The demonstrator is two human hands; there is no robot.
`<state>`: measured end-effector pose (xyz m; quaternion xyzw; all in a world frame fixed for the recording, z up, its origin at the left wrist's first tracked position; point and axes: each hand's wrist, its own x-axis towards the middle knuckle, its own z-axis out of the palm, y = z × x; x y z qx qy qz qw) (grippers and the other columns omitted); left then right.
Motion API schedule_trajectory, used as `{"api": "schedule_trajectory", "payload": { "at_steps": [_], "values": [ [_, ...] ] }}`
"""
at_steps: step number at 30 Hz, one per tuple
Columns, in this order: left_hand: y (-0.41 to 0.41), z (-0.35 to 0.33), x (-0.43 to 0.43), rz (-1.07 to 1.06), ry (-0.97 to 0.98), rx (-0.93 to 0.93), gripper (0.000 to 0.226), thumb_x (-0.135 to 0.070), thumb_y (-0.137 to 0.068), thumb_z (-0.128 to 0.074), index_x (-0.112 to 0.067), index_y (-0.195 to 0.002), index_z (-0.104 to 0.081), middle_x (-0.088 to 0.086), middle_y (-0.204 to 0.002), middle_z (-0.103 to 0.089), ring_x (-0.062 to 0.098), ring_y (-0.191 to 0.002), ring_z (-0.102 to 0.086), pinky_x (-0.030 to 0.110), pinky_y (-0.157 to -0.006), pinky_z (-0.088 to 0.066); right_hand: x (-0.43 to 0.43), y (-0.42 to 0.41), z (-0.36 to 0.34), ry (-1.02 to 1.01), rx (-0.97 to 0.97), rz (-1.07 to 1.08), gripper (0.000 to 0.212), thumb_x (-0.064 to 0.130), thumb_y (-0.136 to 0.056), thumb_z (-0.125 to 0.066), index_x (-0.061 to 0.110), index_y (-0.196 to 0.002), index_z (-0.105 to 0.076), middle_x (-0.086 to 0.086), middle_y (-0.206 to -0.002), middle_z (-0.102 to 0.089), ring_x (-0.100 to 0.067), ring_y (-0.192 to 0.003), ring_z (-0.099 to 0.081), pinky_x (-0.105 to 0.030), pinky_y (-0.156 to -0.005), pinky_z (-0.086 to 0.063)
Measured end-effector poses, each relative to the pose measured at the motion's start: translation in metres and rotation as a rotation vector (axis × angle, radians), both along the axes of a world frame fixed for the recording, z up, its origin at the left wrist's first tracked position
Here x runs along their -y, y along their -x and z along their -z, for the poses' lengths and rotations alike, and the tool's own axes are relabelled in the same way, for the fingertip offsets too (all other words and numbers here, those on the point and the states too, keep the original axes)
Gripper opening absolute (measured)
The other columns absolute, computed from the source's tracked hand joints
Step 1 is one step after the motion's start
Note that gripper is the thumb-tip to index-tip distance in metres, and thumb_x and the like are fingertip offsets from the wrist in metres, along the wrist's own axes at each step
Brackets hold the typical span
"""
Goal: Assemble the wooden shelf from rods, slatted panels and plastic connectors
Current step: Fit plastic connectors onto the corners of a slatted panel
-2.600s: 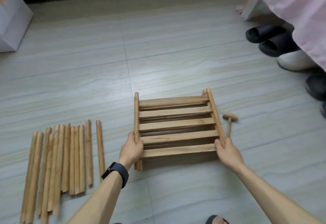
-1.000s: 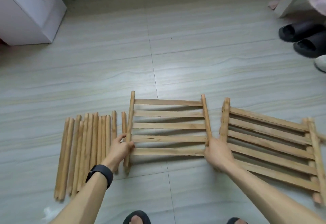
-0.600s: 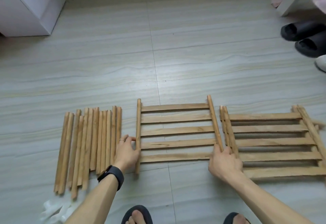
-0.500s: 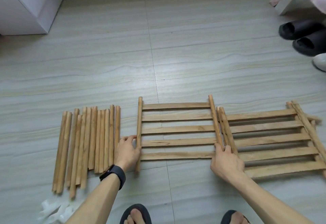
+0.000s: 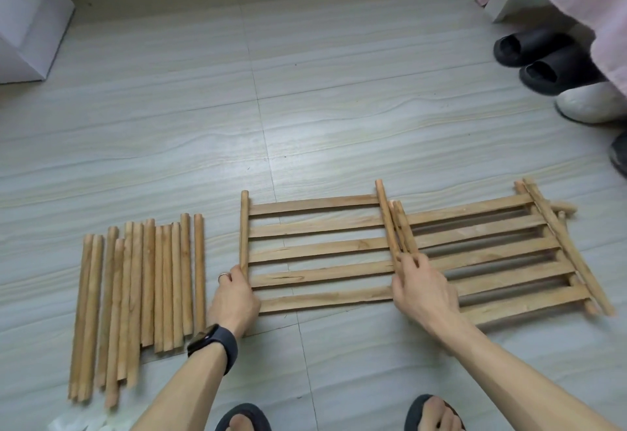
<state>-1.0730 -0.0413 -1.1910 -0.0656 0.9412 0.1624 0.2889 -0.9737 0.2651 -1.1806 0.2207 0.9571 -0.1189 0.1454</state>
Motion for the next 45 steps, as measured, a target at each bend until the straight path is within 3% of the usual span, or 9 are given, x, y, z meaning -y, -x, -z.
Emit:
{"api": "schedule_trajectory", "payload": {
  "at_steps": [4,10,16,19,24,28,32,37,45],
  "values": [
    [0.012,-0.018,-0.027,0.249,0.078,-0.122,0.066,-0.017,-0.097,-0.047,-0.013,-0.157,-0.020,0.018,-0.158,-0.027,0.036,-0.139,-0.034,0.043,-0.105,-0.043,-0.075,-0.002,-0.010,-0.010,-0.246,0.245,0.043,0.036,-0.096,-0.056,0.014,-0.133,-0.053,-0.013,-0.135,-0.050,-0.032,-0.119,-0.049,-0.042,-0.087,-0.047],
    [0.013,-0.031,-0.129,0.683,-0.100,-0.158,0.064,-0.036,-0.101,-0.049,-0.028,-0.158,-0.022,0.006,-0.161,-0.031,0.026,-0.142,-0.037,0.040,-0.110,-0.043,-0.210,-0.040,-0.005,0.018,-0.036,0.815,0.079,0.051,-0.095,-0.054,0.008,-0.154,-0.025,-0.019,-0.160,-0.024,-0.038,-0.148,-0.018,-0.053,-0.119,-0.020],
    [-0.038,-0.009,-0.209,0.829,-0.263,0.052,0.066,-0.060,-0.098,-0.044,-0.052,-0.156,-0.011,0.011,-0.163,-0.026,0.031,-0.142,-0.041,0.044,-0.113,-0.041,-0.226,-0.087,0.015,-0.092,0.150,0.713,0.095,0.077,-0.087,-0.045,0.017,-0.156,-0.021,-0.014,-0.154,-0.025,-0.038,-0.137,-0.029,-0.054,-0.109,-0.033],
    [-0.073,0.002,-0.224,0.855,-0.228,0.127,0.068,-0.063,-0.098,-0.041,-0.054,-0.156,-0.006,0.013,-0.169,-0.004,0.033,-0.138,-0.048,0.039,-0.110,-0.045,-0.217,-0.101,0.020,-0.113,0.175,0.775,0.098,0.084,-0.085,-0.037,0.020,-0.155,-0.017,-0.014,-0.152,-0.026,-0.037,-0.134,-0.029,-0.055,-0.105,-0.035],
    [-0.098,0.006,-0.223,0.866,-0.168,0.127,0.079,-0.055,-0.097,-0.046,-0.057,-0.153,0.009,0.012,-0.166,0.024,0.038,-0.150,-0.024,0.045,-0.116,-0.039,-0.204,-0.105,0.022,-0.116,0.219,0.841,0.091,0.074,-0.094,-0.030,0.014,-0.160,-0.011,-0.015,-0.157,-0.018,-0.037,-0.139,-0.023,-0.054,-0.109,-0.032],
    [-0.089,0.001,-0.223,0.809,-0.227,0.183,0.084,-0.048,-0.096,-0.051,-0.055,-0.154,0.009,0.005,-0.169,0.012,0.036,-0.146,-0.034,0.040,-0.112,-0.042,-0.171,-0.084,0.017,-0.111,0.025,0.572,0.068,0.047,-0.101,-0.043,0.016,-0.158,-0.023,-0.015,-0.166,-0.013,-0.036,-0.151,-0.010,-0.056,-0.118,-0.021],
    [-0.058,-0.013,-0.194,0.740,-0.234,0.184,0.072,-0.040,-0.098,-0.050,-0.040,-0.160,-0.012,0.004,-0.164,-0.030,0.028,-0.139,-0.045,0.038,-0.108,-0.045,-0.095,-0.052,0.007,0.031,-0.091,0.265,0.068,0.050,-0.099,-0.046,0.023,-0.158,-0.026,-0.007,-0.168,-0.013,-0.029,-0.152,-0.008,-0.054,-0.119,-0.022],
    [-0.018,-0.034,-0.087,0.659,-0.023,0.085,0.057,-0.034,-0.101,-0.048,-0.028,-0.155,-0.032,0.000,-0.158,-0.035,0.026,-0.136,-0.046,0.044,-0.107,-0.046,0.005,-0.027,-0.001,0.088,-0.118,-0.218,0.064,0.048,-0.098,-0.044,0.024,-0.156,-0.033,-0.007,-0.168,-0.017,-0.027,-0.155,-0.008,-0.046,-0.124,-0.016],
    [-0.049,-0.048,0.113,-0.275,-0.161,-0.201,0.034,-0.029,-0.101,-0.053,-0.020,-0.133,-0.058,0.006,-0.136,-0.054,0.021,-0.119,-0.055,0.032,-0.094,-0.045,0.104,-0.004,0.020,0.097,0.237,-0.642,0.068,0.047,-0.100,-0.042,0.041,-0.160,-0.010,0.002,-0.170,0.014,-0.032,-0.156,0.010,-0.054,-0.124,-0.008]
  ]
}}
